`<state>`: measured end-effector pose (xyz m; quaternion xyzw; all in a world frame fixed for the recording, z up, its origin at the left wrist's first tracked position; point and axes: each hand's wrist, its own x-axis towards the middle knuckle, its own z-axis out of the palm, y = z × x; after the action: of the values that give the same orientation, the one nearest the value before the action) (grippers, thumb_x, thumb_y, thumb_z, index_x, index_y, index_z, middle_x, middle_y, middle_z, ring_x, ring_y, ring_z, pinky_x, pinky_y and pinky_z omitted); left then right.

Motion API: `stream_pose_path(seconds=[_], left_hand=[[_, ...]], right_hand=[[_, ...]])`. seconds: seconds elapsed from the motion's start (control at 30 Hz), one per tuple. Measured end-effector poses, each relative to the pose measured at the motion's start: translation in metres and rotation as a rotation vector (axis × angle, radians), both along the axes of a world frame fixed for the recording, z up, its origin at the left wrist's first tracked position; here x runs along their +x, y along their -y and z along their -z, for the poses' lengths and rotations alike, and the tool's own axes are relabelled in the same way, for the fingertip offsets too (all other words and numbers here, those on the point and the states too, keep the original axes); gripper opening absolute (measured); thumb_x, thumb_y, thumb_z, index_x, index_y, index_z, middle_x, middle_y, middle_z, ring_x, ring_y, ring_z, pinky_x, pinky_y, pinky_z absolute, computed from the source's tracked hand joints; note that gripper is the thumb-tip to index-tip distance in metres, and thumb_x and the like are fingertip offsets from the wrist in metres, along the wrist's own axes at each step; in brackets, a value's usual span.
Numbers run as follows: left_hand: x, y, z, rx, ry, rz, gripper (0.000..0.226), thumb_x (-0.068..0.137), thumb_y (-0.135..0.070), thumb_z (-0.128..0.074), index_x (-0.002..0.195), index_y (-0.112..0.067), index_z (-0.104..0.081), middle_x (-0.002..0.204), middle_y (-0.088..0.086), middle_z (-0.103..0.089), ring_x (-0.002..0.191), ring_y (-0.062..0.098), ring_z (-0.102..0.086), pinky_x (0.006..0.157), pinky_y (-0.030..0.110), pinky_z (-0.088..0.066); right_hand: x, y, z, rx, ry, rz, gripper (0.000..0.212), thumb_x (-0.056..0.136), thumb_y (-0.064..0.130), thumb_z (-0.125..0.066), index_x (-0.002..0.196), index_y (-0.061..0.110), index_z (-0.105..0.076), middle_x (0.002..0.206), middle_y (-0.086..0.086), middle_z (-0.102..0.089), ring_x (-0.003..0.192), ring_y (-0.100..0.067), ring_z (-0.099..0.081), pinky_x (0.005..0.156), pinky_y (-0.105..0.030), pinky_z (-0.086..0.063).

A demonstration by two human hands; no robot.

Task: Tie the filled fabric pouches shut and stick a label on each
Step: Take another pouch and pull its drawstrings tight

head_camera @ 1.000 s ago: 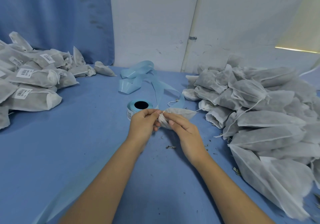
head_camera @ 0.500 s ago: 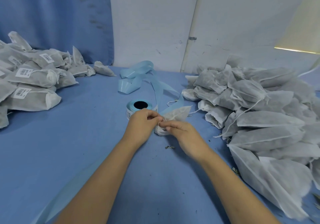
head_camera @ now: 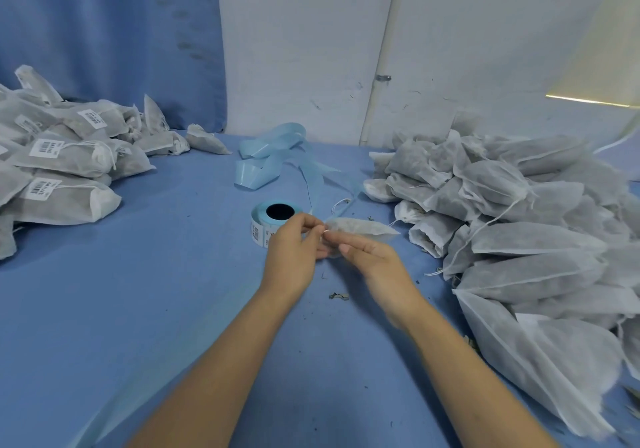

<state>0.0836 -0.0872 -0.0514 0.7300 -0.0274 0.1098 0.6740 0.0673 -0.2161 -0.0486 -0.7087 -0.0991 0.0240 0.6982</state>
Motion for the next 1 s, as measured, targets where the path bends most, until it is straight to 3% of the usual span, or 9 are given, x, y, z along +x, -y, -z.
stream_pose_path(seconds=[0.1,0.2,0.3,0.5,0.8,0.9,1.0], left_hand=[[0.000,-0.004,0.007,0.112,0.068,0.009,0.012,0.098,-0.010,-0.049,0.091,-0.011,-0.059,0.092,0.005,-0.069,0.073,0.008,-0.066,0.071,0.020,-0.055],[-0.001,-0.006,0.009,0.158,0.108,0.015,0.014,0.098,-0.011,-0.049,0.089,-0.016,-0.059,0.084,-0.001,-0.069,0.074,0.007,-0.065,0.073,0.019,-0.053],[-0.002,-0.006,0.009,0.139,0.119,0.027,0.018,0.098,-0.012,-0.049,0.087,-0.022,-0.059,0.080,-0.007,-0.068,0.073,0.006,-0.066,0.072,0.016,-0.053],[-0.002,-0.004,0.008,0.113,0.115,0.031,0.014,0.097,-0.011,-0.051,0.092,-0.016,-0.063,0.082,-0.006,-0.069,0.068,0.004,-0.067,0.069,0.015,-0.054],[-0.004,-0.005,0.009,0.107,0.085,0.016,0.024,0.095,-0.009,-0.052,0.082,-0.027,-0.061,0.077,-0.010,-0.068,0.066,0.000,-0.065,0.066,0.011,-0.050],[-0.005,-0.003,0.010,0.270,0.106,0.001,0.026,0.089,-0.005,-0.054,0.085,-0.031,-0.057,0.087,-0.016,-0.063,0.075,-0.003,-0.058,0.067,0.006,-0.042],[-0.005,-0.001,0.014,0.593,0.192,-0.065,0.023,0.085,-0.010,-0.058,0.099,-0.028,-0.060,0.097,-0.016,-0.059,0.082,0.004,-0.049,0.070,0.020,-0.041]], right_hand=[[0.001,0.006,-0.001,0.006,-0.029,-0.040,0.031,0.098,0.003,-0.042,0.115,0.010,-0.068,0.114,-0.002,-0.071,0.115,-0.011,-0.062,0.103,-0.024,-0.041],[0.001,0.012,-0.002,0.056,-0.062,-0.070,0.033,0.099,0.006,-0.040,0.118,0.010,-0.067,0.117,0.002,-0.070,0.112,-0.007,-0.061,0.099,-0.026,-0.040],[0.002,0.018,-0.005,0.263,-0.110,-0.100,0.028,0.093,0.009,-0.048,0.113,0.008,-0.067,0.108,0.008,-0.071,0.084,0.000,-0.060,0.088,-0.022,-0.046],[0.004,0.020,-0.006,0.667,-0.204,-0.155,0.029,0.084,0.012,-0.056,0.107,0.005,-0.072,0.119,-0.003,-0.067,0.075,-0.007,-0.052,0.077,-0.020,-0.052],[0.002,0.018,-0.006,0.724,-0.247,-0.175,0.028,0.082,0.014,-0.058,0.103,0.009,-0.076,0.114,-0.001,-0.069,0.080,-0.008,-0.056,0.079,-0.021,-0.053],[0.000,0.016,-0.008,0.746,-0.300,-0.119,0.024,0.076,0.014,-0.061,0.093,0.010,-0.078,0.098,-0.001,-0.070,0.076,-0.008,-0.059,0.075,-0.020,-0.055],[-0.002,0.011,-0.008,0.714,-0.311,-0.024,0.012,0.074,0.009,-0.064,0.085,0.010,-0.070,0.080,-0.001,-0.065,0.067,-0.008,-0.059,0.063,-0.018,-0.053]])
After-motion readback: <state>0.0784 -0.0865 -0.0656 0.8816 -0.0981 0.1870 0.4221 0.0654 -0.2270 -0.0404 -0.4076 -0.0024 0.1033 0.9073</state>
